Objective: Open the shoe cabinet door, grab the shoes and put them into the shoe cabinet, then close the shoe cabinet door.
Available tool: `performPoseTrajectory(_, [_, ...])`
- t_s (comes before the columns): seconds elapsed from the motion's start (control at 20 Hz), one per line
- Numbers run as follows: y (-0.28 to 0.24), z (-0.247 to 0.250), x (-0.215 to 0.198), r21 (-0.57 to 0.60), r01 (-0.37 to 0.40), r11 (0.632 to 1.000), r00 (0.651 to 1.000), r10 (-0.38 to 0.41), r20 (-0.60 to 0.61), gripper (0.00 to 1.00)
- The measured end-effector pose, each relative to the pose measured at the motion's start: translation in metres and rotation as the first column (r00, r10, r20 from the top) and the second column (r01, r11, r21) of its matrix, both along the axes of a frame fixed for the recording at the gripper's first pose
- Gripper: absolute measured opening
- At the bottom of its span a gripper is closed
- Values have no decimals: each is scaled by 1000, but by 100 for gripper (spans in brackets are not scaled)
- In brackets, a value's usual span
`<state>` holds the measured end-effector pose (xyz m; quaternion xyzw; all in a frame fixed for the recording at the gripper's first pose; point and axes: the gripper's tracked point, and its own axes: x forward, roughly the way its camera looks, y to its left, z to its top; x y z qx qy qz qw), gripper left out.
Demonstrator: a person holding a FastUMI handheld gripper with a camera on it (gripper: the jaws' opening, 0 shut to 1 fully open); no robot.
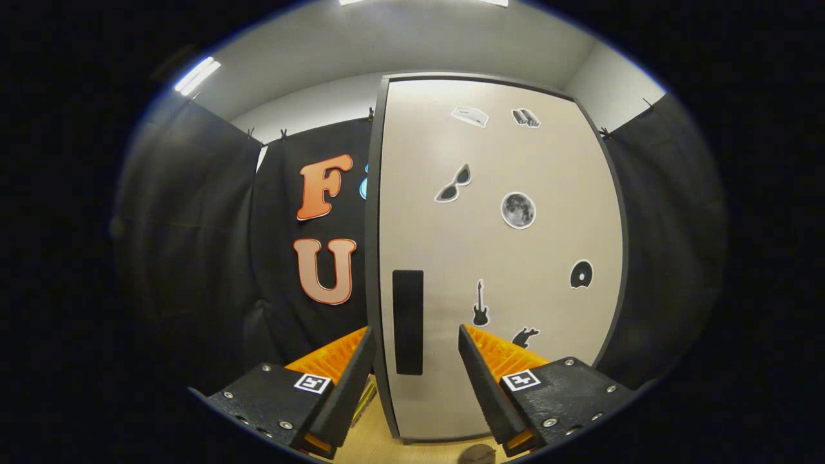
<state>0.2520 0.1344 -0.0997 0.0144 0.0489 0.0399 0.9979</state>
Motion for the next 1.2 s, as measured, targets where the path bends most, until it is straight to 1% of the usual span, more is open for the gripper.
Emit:
performPoseTrajectory(0.05, [3, -5, 7, -3, -5, 1000, 1000, 5, -9, 78])
performPoseTrajectory(0.2, [13, -17, 24, -9, -20, 1000, 999, 20, -30, 73])
performPoseTrajectory(0.4, [14, -25, 42, -40, -10, 999, 1000, 9, -26, 59])
performPoseTrajectory(0.55, [13, -27, 45, -26, -11, 1000, 999, 10, -31, 40])
performPoseTrajectory(0.9, [12, -27, 38, 15, -19, 1000, 997, 20, -69, 32])
performPoseTrajectory(0.95, [12, -26, 34, 15, -21, 1000, 997, 22, -72, 31])
performPoseTrajectory(1.2, [3, -20, -4, 27, -11, 1000, 997, 13, -74, 30])
